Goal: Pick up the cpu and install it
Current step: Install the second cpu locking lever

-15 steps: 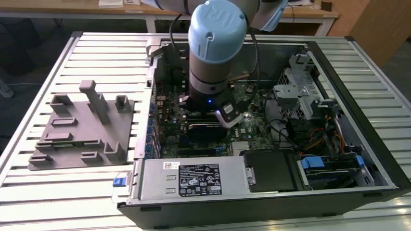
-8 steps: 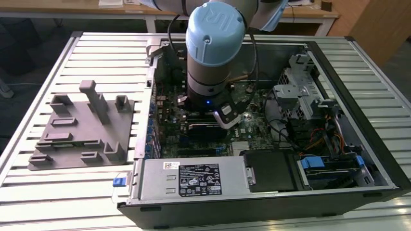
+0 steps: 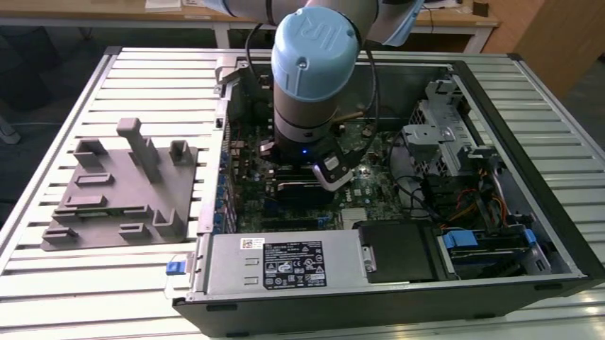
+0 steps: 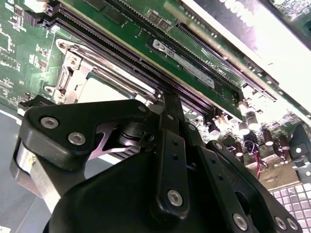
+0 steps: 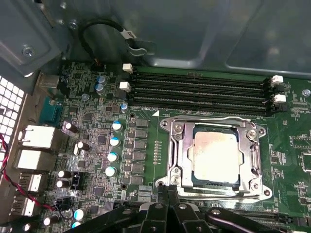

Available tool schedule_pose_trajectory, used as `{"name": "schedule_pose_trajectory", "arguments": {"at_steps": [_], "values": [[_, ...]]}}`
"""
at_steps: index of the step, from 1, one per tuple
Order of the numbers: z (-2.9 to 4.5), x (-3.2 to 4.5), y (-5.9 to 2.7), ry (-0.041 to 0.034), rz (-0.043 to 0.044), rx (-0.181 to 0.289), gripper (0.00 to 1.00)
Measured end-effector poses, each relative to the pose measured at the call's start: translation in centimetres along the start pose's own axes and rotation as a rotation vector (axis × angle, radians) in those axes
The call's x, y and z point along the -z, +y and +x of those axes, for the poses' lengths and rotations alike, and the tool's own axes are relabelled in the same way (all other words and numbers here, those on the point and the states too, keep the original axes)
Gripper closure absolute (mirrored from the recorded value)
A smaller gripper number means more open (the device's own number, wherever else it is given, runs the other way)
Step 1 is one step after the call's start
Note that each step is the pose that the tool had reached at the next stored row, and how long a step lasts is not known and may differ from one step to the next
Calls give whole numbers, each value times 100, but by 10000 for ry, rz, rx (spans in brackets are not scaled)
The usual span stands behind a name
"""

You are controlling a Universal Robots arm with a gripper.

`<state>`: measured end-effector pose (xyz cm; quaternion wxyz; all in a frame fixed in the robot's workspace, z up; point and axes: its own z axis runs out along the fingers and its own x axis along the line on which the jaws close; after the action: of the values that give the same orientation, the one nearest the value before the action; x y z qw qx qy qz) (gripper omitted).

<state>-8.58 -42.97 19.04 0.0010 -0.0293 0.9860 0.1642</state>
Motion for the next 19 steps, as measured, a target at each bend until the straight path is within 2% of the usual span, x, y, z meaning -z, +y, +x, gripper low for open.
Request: {"name": "schedule_pose_trajectory", "arguments": {"at_steps": [10,19], "values": [[17,-40,-7,-12,-225,3,89],[32,-52,0,-15,-275,4,89]]}}
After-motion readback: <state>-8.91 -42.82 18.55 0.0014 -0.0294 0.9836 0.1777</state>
